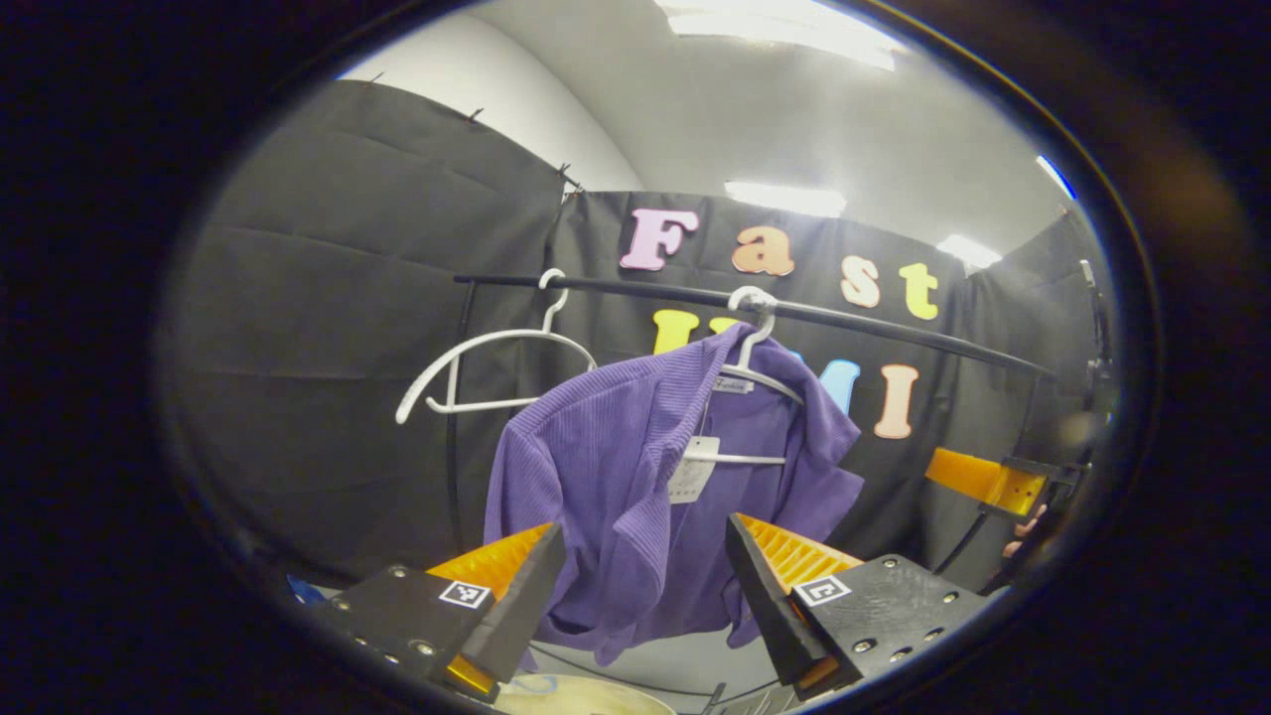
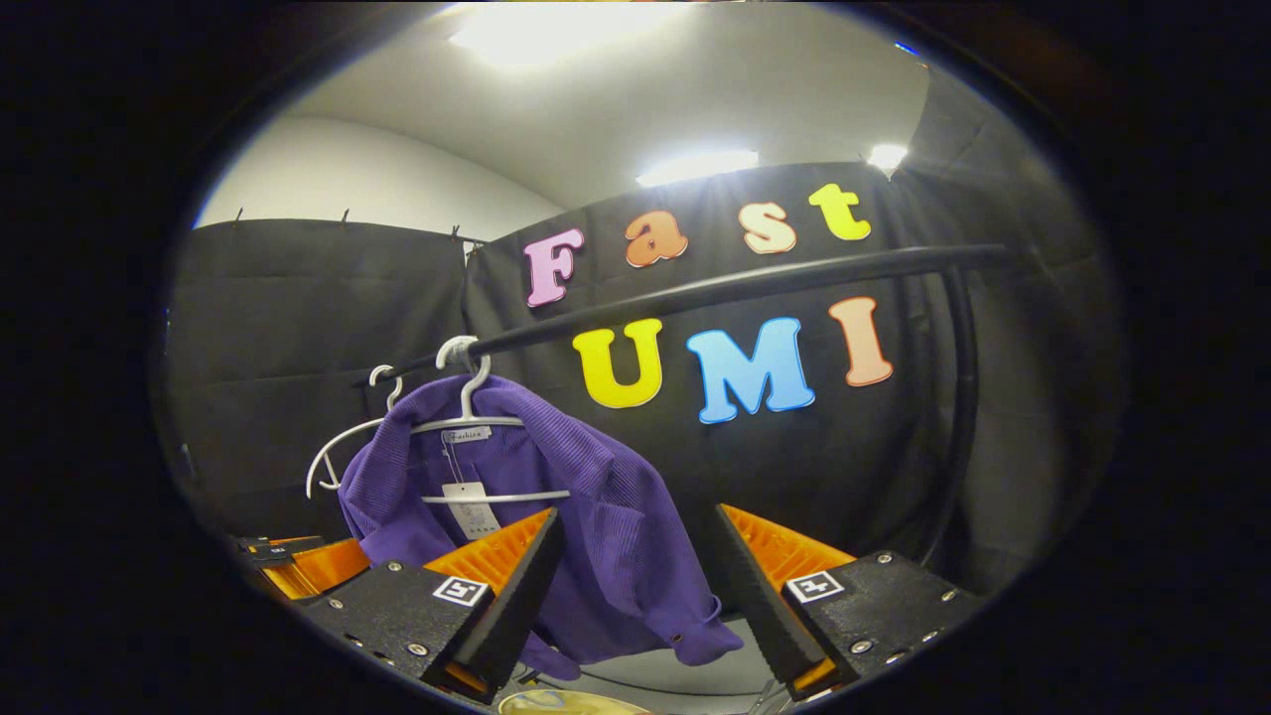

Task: Grasp the clothes on the hanger with both hands and then place them into the laundry hamper below.

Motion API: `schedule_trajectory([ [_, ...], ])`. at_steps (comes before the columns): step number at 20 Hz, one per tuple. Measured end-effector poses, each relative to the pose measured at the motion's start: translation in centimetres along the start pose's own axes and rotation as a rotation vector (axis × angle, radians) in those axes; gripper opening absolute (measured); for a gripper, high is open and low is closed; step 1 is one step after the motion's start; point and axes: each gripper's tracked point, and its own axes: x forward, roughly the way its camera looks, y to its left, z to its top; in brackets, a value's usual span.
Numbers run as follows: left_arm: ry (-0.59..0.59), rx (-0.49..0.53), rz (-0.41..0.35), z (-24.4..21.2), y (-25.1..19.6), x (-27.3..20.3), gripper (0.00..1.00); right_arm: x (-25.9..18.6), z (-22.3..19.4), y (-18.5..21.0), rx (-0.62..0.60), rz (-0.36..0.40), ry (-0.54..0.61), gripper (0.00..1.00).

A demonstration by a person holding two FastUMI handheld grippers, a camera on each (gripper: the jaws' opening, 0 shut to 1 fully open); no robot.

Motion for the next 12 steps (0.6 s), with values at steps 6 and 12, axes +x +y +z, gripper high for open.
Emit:
schedule_trajectory([
  [6,0.009,0.048,0.121,-0.8,-0.2,6.1,0.99,7.2,-4.4,1.5,0.003,0.1,0.092,0.94],
  [12,0.012,0.06,0.226,-1.9,0.3,10.8,0.89,12.5,-5.9,2.3,0.007,0.128,0.075,0.95],
])
